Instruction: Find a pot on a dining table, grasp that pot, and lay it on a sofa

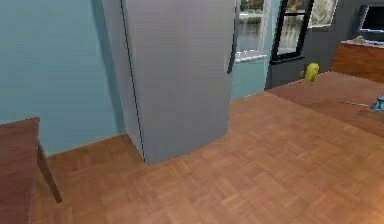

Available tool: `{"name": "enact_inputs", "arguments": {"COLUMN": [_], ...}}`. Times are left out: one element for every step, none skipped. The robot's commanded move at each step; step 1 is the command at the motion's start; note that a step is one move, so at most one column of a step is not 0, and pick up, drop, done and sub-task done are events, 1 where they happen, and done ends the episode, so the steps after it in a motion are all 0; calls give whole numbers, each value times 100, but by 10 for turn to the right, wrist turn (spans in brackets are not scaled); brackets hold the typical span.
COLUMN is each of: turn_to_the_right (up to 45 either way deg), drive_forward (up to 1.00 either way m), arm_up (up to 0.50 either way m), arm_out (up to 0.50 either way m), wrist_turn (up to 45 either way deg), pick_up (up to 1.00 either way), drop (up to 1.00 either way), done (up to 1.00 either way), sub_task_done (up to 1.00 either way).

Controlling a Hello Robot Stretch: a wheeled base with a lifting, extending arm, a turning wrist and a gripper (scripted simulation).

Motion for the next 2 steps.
{"name": "enact_inputs", "arguments": {"turn_to_the_right": [0,-450], "drive_forward": [55,0], "arm_up": [0,0], "arm_out": [0,0], "wrist_turn": [0,0], "pick_up": [0,0], "drop": [0,0], "done": [0,0], "sub_task_done": [0,0]}}
